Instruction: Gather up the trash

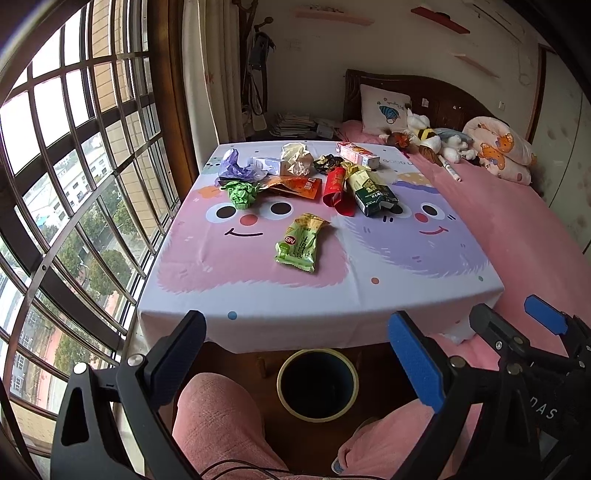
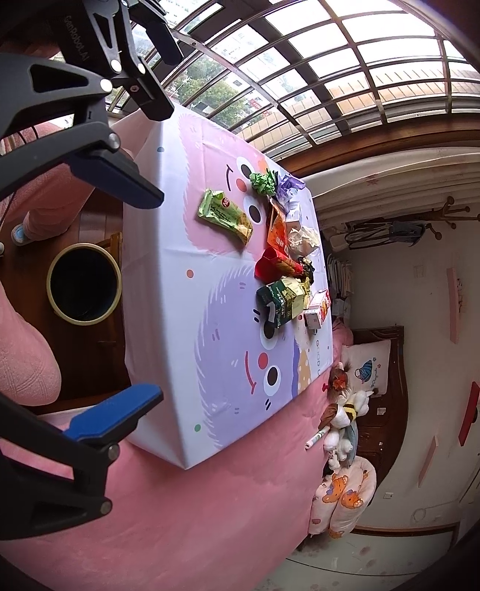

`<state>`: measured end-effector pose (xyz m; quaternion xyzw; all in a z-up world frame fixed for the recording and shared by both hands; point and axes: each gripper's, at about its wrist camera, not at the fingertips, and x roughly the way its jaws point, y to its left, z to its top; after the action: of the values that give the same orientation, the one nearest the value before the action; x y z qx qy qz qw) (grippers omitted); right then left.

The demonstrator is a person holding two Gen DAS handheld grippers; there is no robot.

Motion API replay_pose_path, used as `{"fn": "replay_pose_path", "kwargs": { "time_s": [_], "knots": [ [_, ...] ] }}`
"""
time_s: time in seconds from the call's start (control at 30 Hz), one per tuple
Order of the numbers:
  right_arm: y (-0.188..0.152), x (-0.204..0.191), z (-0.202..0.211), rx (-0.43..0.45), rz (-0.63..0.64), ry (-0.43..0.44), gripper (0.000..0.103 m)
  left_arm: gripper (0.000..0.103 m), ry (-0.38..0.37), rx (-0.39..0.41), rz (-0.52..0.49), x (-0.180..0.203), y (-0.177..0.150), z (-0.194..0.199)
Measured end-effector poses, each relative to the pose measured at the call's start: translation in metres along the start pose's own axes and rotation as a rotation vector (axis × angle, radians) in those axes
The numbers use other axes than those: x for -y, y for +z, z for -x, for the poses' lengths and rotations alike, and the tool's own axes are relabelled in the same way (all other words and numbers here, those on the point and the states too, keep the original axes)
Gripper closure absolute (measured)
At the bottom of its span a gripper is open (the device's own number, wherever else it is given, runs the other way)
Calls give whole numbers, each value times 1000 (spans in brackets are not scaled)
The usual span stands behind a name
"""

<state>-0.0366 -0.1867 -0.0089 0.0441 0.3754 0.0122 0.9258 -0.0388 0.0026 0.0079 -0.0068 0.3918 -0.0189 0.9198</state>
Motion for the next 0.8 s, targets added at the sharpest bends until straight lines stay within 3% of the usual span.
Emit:
{"fn": "replay_pose_path", "kwargs": {
  "time_s": [0.43, 0.53, 0.67, 0.8],
  "knots": [
    [40, -21, -45, -48, -6, 35, 8, 5, -16, -55, -38, -26, 51, -55],
    [56, -29, -64, -68, -1, 57, 8, 5, -70, -55, -28, -41, 68, -66],
    [76, -42, -100, -119, 21, 83, 9, 5, -143, -115, -3, -72, 91, -92],
    [87, -55, -148, -212, 16, 132, 18, 5, -76, -121, -52, -93, 101, -116]
  ]
}}
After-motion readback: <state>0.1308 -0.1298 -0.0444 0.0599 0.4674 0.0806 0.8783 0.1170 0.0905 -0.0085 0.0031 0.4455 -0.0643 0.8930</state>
